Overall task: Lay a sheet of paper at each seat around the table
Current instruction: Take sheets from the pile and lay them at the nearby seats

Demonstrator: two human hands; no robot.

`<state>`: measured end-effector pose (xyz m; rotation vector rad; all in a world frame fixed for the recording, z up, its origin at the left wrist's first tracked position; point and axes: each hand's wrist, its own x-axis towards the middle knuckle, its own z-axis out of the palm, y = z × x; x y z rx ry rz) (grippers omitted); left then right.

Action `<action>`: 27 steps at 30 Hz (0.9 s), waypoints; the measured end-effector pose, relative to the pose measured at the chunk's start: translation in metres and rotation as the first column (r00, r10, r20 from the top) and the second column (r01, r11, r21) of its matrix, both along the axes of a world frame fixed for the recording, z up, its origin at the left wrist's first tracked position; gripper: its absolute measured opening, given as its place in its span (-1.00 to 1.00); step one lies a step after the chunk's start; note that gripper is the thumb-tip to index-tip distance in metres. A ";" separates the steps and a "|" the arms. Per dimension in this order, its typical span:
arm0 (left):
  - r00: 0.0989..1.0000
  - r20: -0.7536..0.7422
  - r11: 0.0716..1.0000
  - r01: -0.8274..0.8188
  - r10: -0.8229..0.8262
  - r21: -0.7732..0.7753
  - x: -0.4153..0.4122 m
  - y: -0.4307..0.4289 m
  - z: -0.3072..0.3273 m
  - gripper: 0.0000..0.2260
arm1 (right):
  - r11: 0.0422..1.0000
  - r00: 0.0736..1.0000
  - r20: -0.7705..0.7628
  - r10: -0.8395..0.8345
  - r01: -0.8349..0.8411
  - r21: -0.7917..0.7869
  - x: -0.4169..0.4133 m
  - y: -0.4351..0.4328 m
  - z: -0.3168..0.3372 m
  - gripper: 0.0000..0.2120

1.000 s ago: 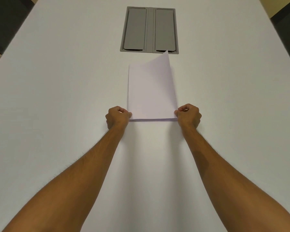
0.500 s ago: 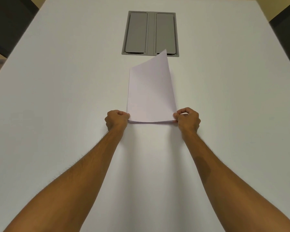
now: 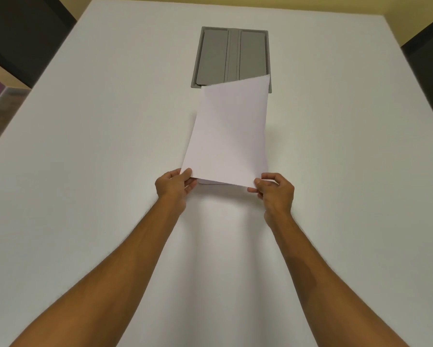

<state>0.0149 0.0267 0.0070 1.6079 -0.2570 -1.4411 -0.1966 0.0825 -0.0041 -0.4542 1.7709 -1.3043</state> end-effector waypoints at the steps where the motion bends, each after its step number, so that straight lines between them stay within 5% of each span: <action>1: 0.998 -0.066 1.000 -0.011 0.011 0.002 0.001 0.007 0.004 -0.80 | 1.000 1.000 0.011 0.003 -0.003 -0.009 0.006 0.006 0.002 -0.83; 9: 0.985 -0.172 0.999 -0.030 0.027 -0.018 0.011 0.079 0.030 -0.84 | 0.995 0.985 0.168 -0.046 0.059 -0.075 0.066 0.076 0.019 -0.82; 19: 0.995 0.096 0.984 0.055 -0.039 -0.169 0.066 0.145 0.064 -0.91 | 0.963 0.913 0.321 0.250 -0.203 -0.175 0.106 0.148 0.053 -0.59; 27: 0.970 0.222 0.972 0.145 -0.102 -0.185 0.150 0.193 0.079 -0.89 | 0.949 0.865 0.419 0.275 -0.176 -0.261 0.096 0.151 0.076 -0.76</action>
